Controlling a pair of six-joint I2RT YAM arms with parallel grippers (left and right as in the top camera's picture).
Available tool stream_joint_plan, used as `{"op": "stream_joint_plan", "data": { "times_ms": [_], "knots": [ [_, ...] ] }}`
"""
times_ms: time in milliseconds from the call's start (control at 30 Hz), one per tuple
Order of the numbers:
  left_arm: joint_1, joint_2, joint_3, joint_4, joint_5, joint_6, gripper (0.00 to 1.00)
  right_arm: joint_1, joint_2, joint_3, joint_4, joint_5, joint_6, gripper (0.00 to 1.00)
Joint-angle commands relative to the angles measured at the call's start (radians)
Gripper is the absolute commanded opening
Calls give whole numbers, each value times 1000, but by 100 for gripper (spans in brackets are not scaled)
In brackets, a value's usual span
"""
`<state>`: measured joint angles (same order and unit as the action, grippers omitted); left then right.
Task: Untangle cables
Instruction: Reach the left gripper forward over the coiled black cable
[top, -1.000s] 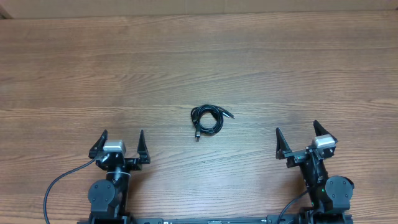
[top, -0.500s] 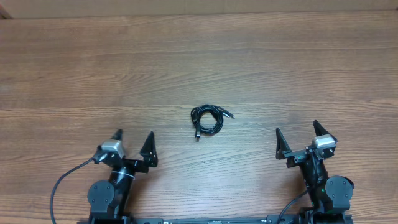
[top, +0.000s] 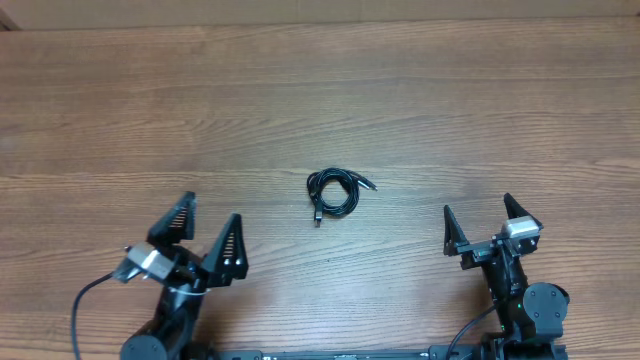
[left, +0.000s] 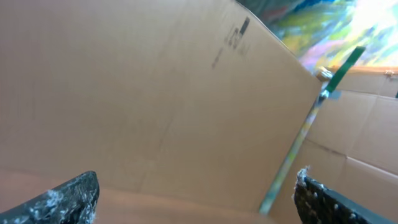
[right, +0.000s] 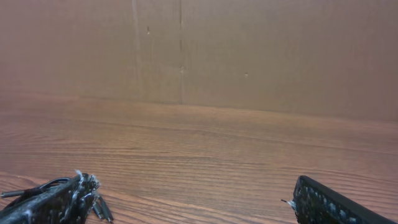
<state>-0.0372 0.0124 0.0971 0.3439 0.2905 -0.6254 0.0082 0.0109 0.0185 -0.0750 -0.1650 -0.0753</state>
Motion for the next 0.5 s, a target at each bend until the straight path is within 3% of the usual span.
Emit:
{"op": "stream_joint_plan", "data": {
  "times_ms": [0, 200, 467],
  "knots": [
    [5, 6, 173, -57, -61, 64, 100, 3, -8, -10, 4, 7, -1, 100],
    [5, 143, 494, -379, 3, 239, 100, 3, -8, -10, 5, 7, -1, 100],
    [5, 559, 1038, -957, 211, 458, 100, 3, -8, -10, 4, 7, -1, 100]
  ]
}}
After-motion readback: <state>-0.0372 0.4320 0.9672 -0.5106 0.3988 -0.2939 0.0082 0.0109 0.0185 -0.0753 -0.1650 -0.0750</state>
